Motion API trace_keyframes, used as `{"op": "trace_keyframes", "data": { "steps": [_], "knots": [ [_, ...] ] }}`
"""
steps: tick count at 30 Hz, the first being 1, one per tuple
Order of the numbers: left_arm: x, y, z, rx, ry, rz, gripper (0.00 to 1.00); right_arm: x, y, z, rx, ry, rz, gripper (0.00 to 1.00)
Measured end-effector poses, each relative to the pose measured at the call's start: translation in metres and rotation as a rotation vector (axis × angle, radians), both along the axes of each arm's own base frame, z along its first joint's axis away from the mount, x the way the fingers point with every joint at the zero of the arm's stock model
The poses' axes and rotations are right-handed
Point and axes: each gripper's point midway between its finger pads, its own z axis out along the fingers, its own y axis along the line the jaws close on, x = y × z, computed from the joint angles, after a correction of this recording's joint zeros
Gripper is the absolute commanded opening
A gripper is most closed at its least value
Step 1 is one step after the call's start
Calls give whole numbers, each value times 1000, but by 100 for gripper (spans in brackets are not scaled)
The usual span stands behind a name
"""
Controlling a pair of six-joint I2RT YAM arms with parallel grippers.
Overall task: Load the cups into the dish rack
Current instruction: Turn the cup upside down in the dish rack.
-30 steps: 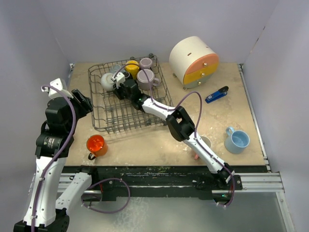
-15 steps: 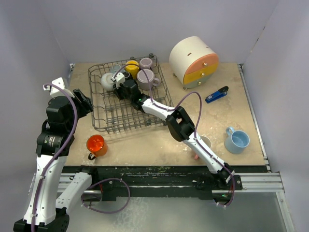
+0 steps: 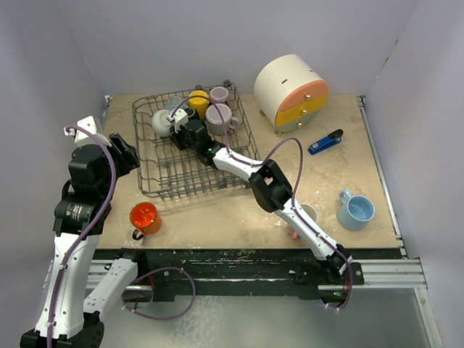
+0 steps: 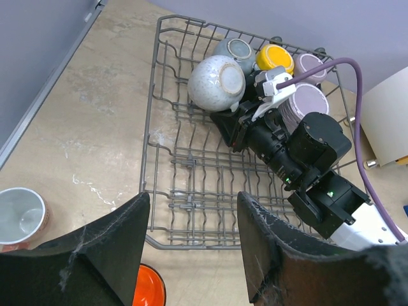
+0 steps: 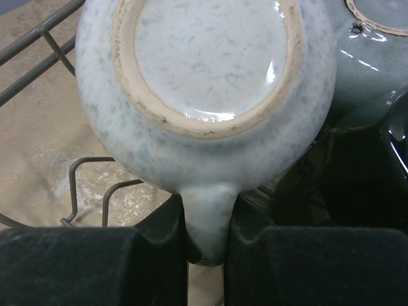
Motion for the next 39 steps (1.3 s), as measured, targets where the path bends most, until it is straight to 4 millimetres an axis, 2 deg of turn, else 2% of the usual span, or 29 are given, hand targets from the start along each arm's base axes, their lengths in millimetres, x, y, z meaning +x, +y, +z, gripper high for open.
{"op": "trace_keyframes", "data": {
  "steps": [25, 34, 39],
  "knots": [
    [6, -1, 2, 2, -7, -1, 61, -4, 1, -5, 7, 35, 5, 22],
    [6, -1, 2, 2, -7, -1, 61, -4, 5, 2, 38, 20, 22, 30],
    [6, -1, 2, 2, -7, -1, 61, -4, 7, 5, 49, 15, 40, 44]
  ]
}}
